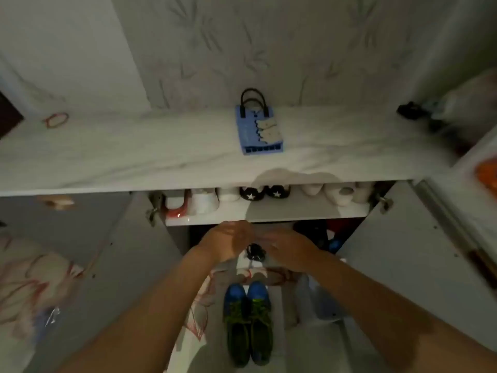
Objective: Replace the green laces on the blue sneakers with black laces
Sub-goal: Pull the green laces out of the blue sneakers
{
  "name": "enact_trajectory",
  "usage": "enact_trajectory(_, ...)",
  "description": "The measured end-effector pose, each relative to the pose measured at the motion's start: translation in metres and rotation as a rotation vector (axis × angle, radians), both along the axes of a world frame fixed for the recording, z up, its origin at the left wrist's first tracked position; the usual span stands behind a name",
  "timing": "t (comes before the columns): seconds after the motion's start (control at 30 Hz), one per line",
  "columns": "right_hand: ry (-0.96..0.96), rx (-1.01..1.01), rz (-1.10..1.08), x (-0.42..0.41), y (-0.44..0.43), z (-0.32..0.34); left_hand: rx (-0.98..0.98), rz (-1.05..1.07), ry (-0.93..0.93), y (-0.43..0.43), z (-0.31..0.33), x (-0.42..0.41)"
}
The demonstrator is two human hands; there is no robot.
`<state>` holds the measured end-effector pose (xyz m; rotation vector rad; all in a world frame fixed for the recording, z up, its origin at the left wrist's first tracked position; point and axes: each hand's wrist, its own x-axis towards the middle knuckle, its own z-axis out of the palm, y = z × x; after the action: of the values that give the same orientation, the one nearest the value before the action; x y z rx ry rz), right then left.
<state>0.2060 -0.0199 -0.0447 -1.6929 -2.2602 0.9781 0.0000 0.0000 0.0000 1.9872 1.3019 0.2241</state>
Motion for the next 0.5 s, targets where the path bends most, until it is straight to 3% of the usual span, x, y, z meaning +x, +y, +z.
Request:
enact_trajectory(0.1, -0.055, -0.084, -0.031, 0.001, -0.010, -0.085, -0.014, 0.038, 0.117, -0.013, -0.075, 0.000)
enact_trajectory(0.23, -0.091, -0.193, 0.013, -0.003, -0.025, -0.193, -0.034, -0.082, 0.193, -0.025, -0.181, -0.004)
enact_trajectory(0.3, -0.078, -0.212, 0.004, -0.003, -0.029, -0.240, -0.061, -0.026, 0.104, -0.027, -0.219, 0.006)
enact_trajectory(0.37, -0.125, -0.246, 0.049, -0.001, -0.032, -0.283, -0.266, 0.082, 0.014, -0.037, -0.260, 0.015)
enact_trajectory(0.5, -0.193, -0.320, 0.095, 0.002, -0.040, -0.350, -0.215, -0.199, 0.283, -0.032, -0.354, 0.011)
